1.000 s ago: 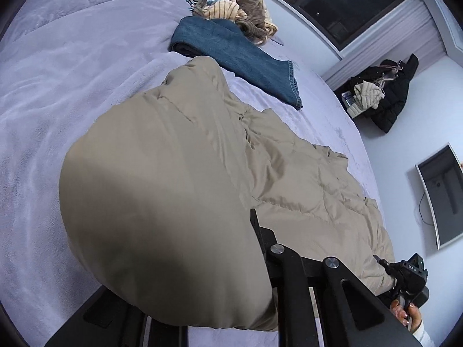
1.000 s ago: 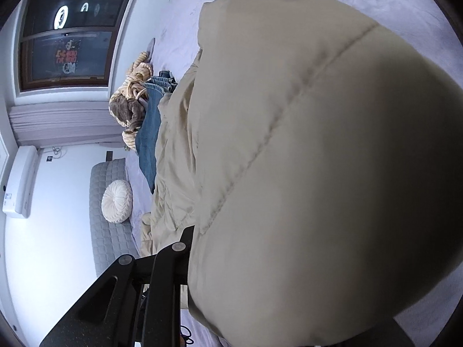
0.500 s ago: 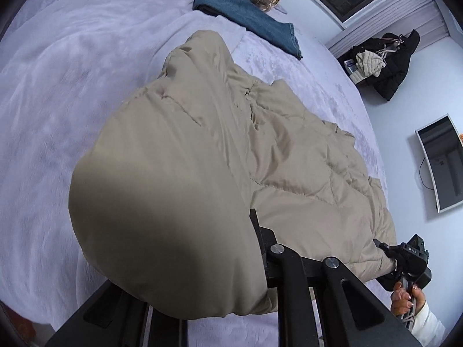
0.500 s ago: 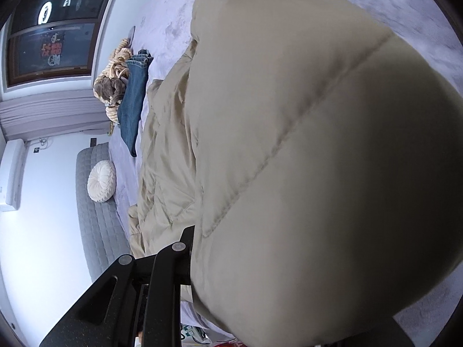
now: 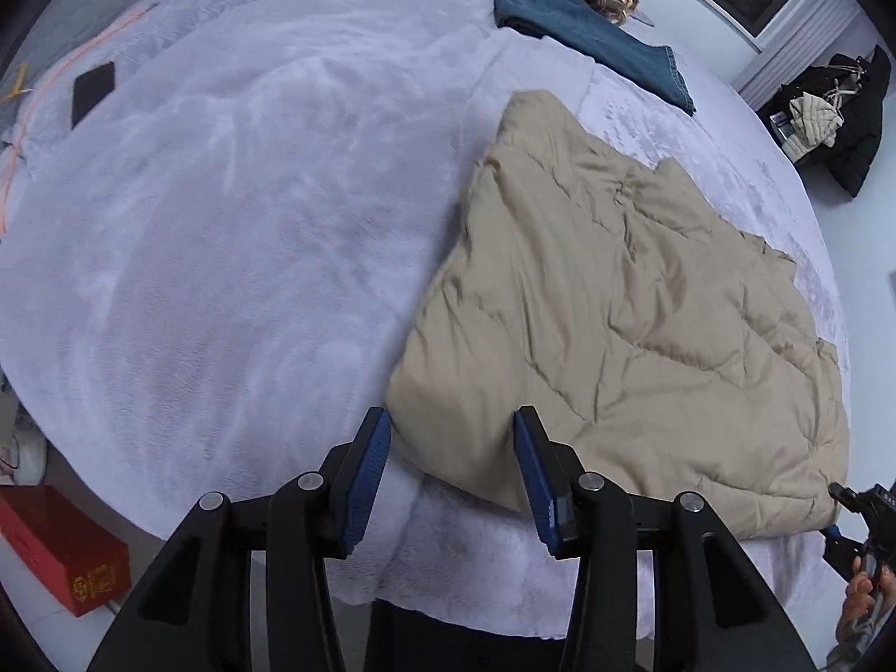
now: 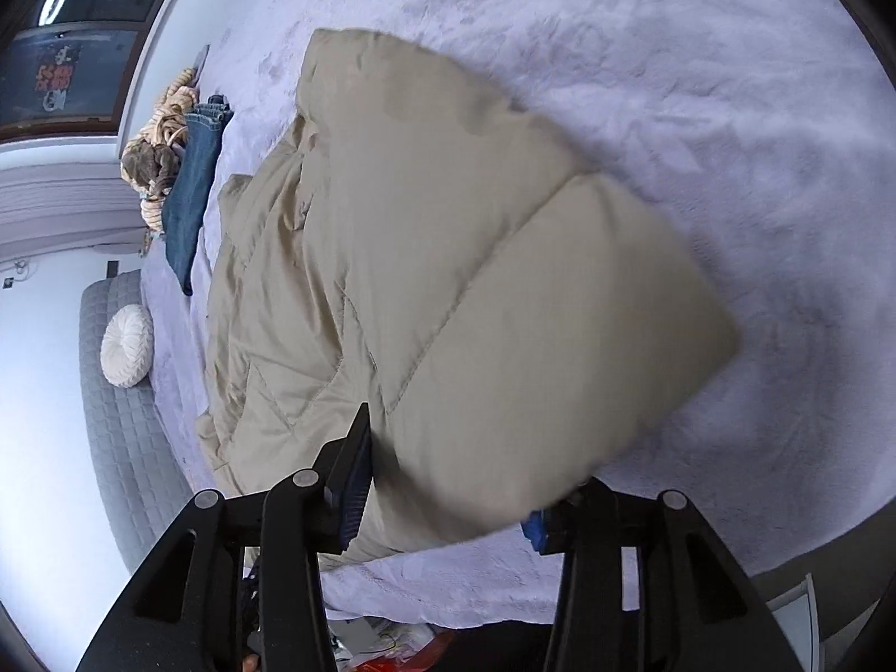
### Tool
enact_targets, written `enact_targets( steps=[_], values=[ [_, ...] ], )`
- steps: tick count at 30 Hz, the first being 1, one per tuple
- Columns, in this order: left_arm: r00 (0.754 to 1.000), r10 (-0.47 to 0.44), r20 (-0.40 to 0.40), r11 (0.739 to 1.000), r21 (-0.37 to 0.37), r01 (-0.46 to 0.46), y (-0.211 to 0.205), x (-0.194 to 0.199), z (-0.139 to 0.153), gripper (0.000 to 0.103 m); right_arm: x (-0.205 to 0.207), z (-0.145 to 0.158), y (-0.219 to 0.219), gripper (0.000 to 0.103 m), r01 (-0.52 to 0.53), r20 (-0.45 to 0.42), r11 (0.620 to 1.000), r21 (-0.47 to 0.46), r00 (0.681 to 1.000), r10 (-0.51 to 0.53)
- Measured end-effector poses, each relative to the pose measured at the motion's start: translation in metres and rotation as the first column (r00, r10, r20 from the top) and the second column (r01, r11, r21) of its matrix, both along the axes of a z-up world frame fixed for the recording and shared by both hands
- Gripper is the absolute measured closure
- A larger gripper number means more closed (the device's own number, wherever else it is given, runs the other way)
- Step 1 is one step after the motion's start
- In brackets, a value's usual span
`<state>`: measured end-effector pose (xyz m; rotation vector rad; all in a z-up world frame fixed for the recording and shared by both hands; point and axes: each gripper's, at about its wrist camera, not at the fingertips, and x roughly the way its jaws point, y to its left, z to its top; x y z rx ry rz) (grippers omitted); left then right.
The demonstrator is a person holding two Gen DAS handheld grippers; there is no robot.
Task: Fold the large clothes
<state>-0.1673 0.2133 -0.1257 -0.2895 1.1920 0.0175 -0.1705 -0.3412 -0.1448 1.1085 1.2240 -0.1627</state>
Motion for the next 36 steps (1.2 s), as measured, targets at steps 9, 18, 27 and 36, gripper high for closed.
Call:
enact_targets(
  steps=[9, 18, 27, 36],
  values=[
    [0.995, -0.094, -0.021, 0.995, 0.037, 0.095, -0.028, 0.034, -0.009, 0.055, -0.027, 0.053, -0.012, 0.072, -0.022, -0.003, 0.961, -0.277, 1.000, 0.022],
    [0.976, -0.139, -0.165, 0.983, 0.099, 0.157, -0.039, 0.043, -0.033, 0.048, -0.009, 0.067, 0.028, 0.072, -0.176, 0.032, 0.953, -0.245, 0.981, 0.190],
    [0.974, -0.209, -0.083, 0.976, 0.044, 0.213, -0.066, 0.028, 0.033, 0.017, 0.016, 0.068, 0.070, 0.071, -0.283, 0.052, 0.944, -0.169, 0.954, 0.295],
    [0.987, -0.160, -0.022, 0.982, 0.101, 0.162, -0.083, 0.011, 0.059, 0.001, 0.017, 0.088, 0.086, 0.042, -0.381, 0.081, 0.902, -0.202, 0.912, 0.403]
  ],
)
